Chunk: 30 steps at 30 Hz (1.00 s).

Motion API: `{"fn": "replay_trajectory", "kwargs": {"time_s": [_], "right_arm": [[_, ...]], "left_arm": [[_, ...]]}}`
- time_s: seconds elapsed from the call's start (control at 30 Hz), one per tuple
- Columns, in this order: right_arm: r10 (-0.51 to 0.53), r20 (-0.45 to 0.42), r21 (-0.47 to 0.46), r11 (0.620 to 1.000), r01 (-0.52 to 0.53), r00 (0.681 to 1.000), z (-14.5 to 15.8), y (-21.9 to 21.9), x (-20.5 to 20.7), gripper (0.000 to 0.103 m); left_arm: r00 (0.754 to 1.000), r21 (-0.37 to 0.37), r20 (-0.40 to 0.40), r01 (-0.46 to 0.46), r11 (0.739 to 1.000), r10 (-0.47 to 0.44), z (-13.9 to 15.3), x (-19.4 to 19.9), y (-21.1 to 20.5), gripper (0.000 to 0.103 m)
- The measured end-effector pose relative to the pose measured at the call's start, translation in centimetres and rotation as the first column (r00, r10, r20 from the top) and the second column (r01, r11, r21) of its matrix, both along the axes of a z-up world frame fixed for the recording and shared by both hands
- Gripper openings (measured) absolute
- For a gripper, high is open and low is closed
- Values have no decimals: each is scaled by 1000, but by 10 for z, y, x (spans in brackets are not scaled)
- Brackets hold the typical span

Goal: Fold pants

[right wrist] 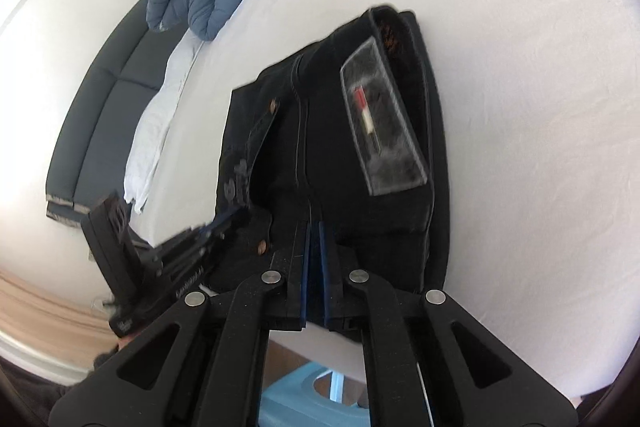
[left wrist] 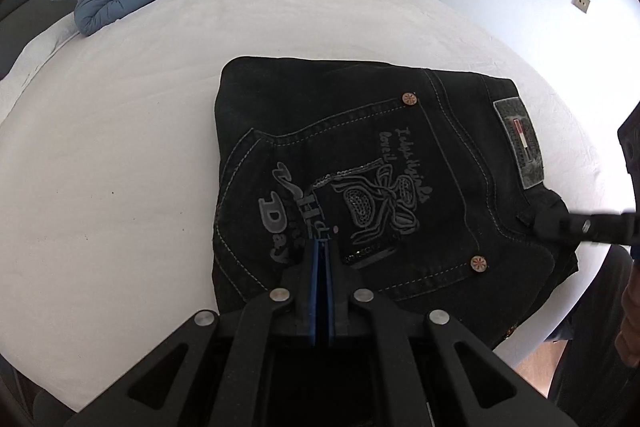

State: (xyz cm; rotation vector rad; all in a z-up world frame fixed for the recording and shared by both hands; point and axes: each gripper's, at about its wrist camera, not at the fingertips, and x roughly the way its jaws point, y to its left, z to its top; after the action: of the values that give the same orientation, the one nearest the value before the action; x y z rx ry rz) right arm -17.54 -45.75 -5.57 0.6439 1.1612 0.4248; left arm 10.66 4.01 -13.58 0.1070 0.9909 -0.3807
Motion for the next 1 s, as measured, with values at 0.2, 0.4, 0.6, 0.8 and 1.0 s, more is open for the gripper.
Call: {"fn": "replay_trajectory", "kwargs": {"time_s": [0.2, 0.4, 0.6, 0.8, 1.0], "right_arm": [[-27, 23, 54, 998, 26, 999, -1, -10, -12, 4], [-63, 109, -38, 997, 67, 992, 40, -25, -19, 70], [-160, 131, -28, 986, 165, 978, 48, -50, -8, 97], [-123, 79, 26, 992, 121, 989, 36, -64, 23, 88], [-109, -22, 45, 993, 110, 994, 4, -69, 56, 73]], "left_arm": [[1000, 5, -1, -12, 1000, 12, 0, 2, 4, 3], [1000, 13, 10, -19, 1000, 19, -1, -4, 1, 3], [999, -16, -17, -30, 999, 30, 8, -9, 7, 12], [989, -78, 88, -108, 991, 115, 54, -14, 43, 103], [987, -147, -88, -149, 978, 138, 30, 29, 71, 97]]}}
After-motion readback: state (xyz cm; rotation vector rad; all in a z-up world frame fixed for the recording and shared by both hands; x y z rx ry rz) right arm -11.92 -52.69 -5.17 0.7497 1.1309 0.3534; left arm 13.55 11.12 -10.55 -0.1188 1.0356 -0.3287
